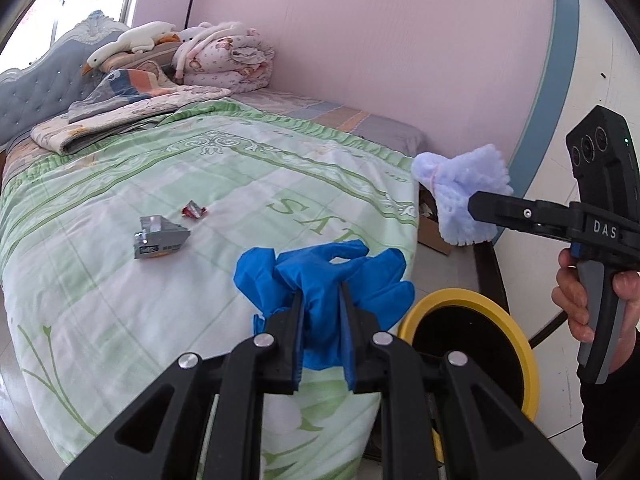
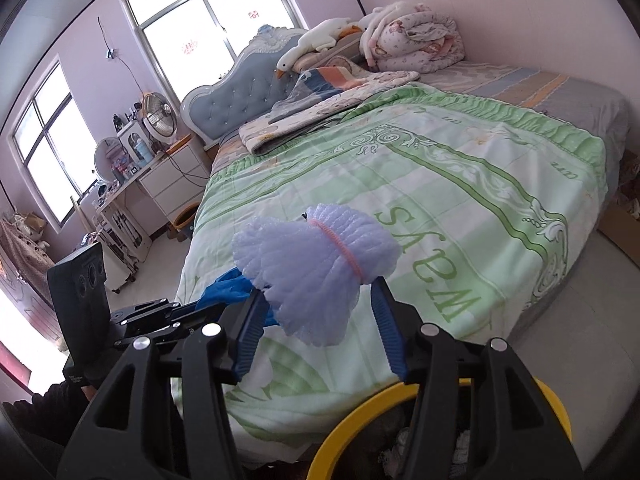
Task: Collect trash
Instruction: 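Carry the blue gloves and white mesh puff over the yellow-rimmed bin with both tools, then open both tools to drop the gloves and mesh puff into the bin, then move the left tool to the silver wrapper while the right tool approaches the red candy wrapper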
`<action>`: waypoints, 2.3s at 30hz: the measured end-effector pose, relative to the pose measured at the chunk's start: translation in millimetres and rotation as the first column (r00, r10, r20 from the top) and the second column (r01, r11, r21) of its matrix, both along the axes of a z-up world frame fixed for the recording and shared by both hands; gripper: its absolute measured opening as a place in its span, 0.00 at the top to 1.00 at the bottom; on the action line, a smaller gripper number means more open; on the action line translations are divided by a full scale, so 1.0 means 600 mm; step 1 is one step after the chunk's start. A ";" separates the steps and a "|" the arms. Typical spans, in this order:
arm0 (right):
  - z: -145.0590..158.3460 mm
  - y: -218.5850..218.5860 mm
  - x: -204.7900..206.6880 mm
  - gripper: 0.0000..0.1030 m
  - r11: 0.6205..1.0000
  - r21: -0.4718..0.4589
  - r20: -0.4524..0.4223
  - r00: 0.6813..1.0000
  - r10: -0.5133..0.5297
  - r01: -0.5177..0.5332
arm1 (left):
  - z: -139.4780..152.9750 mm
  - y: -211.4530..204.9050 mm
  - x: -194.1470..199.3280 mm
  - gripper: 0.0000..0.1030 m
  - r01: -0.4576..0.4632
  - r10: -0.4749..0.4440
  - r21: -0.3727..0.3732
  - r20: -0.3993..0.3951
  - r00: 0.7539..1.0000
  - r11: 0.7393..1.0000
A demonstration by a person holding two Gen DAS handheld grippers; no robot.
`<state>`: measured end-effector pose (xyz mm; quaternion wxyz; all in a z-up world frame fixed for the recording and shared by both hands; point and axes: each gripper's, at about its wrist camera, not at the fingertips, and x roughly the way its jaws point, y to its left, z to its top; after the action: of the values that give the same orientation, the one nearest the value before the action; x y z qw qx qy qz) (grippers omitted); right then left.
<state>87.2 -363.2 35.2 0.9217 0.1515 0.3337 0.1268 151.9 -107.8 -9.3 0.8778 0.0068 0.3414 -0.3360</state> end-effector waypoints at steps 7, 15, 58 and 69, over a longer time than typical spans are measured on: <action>0.011 -0.050 -0.090 0.49 0.993 -0.016 0.023 0.993 -0.113 0.113 | 0.001 -0.066 -0.045 0.86 0.098 -0.098 -0.014 -0.027 0.995 0.995; 0.004 -0.094 -0.157 0.48 0.979 -0.042 0.025 0.980 -0.196 0.197 | -0.023 -0.127 -0.091 0.87 0.188 -0.186 0.025 -0.062 0.981 0.982; -0.099 -0.193 -0.185 0.36 0.941 0.064 -0.090 0.941 -0.326 0.333 | -0.060 -0.188 -0.142 0.35 0.290 -0.280 0.080 -0.118 0.953 0.954; -0.066 -0.161 -0.124 0.32 0.962 0.043 -0.026 0.963 -0.269 0.269 | -0.035 -0.121 -0.079 0.31 0.159 -0.154 0.063 -0.071 0.986 0.985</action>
<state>12.9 -460.0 -4.7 0.9234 0.2178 0.3161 0.0066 104.4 -180.1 -30.5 0.8363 0.0526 0.3798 -0.3919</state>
